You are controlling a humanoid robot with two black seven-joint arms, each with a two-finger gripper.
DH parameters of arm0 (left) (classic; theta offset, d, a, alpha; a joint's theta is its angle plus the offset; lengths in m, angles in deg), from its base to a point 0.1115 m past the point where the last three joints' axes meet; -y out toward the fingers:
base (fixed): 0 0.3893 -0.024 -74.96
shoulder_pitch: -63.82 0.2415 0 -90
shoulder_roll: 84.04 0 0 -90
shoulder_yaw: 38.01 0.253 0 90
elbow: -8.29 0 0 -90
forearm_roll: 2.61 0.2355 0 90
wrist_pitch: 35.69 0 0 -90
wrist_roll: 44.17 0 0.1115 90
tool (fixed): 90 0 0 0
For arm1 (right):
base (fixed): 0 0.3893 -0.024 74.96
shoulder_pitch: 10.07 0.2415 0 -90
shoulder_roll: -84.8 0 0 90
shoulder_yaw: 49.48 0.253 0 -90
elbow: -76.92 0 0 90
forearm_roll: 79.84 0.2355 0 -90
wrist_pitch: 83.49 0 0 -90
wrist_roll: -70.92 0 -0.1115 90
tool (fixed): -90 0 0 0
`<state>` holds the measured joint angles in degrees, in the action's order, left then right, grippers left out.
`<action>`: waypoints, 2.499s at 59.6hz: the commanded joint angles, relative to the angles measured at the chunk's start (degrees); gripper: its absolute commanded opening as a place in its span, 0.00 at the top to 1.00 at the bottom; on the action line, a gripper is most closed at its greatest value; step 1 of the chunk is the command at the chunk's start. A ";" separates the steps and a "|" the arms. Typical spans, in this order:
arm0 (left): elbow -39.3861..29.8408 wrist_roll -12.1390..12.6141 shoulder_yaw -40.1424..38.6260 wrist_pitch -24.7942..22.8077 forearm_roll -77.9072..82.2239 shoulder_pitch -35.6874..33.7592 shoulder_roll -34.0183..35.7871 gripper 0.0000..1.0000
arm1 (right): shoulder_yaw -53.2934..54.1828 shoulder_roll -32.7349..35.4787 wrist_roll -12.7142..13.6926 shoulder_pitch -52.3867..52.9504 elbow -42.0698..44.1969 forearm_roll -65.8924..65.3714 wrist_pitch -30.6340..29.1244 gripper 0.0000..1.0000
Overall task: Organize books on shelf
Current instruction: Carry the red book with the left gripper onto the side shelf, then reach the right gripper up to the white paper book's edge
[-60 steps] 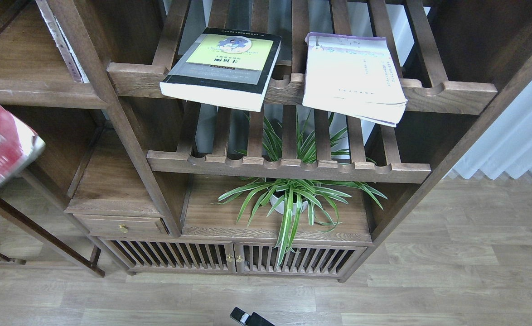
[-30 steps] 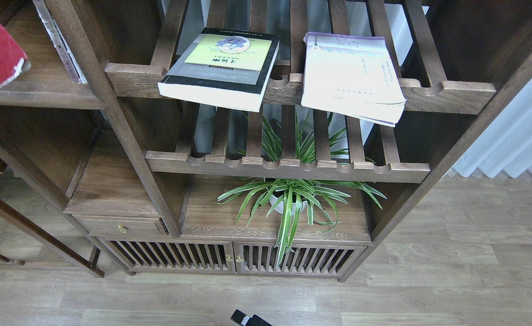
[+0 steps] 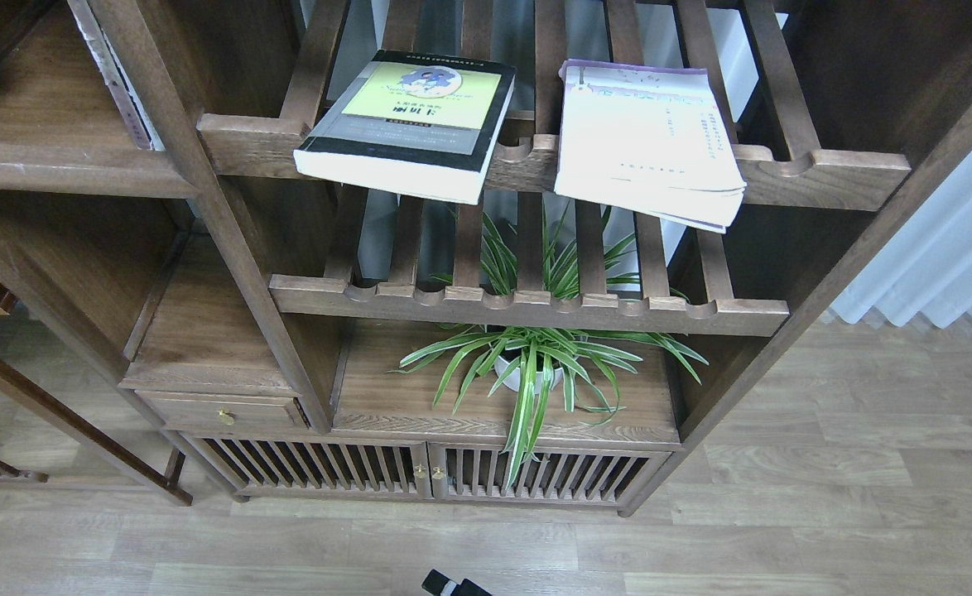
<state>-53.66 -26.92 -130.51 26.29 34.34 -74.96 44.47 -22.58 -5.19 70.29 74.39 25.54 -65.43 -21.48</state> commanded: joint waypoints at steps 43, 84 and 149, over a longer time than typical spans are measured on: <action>-3.09 -0.73 -3.21 0.02 -7.68 5.53 -5.73 0.18 | 2.46 0.00 -1.12 0.08 0.23 1.67 0.00 0.00; -23.04 -0.03 -19.65 0.02 -24.38 52.46 -18.11 0.00 | 12.39 0.00 -8.33 0.61 -8.37 4.13 0.00 0.00; -17.77 -0.29 -18.07 0.02 -24.47 63.46 -26.64 0.00 | 33.75 20.04 -7.80 4.83 -42.92 6.86 0.00 0.03</action>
<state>-71.46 -27.23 -148.57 26.30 9.87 -11.51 17.75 10.16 13.16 62.44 78.98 -17.03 -57.76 -21.49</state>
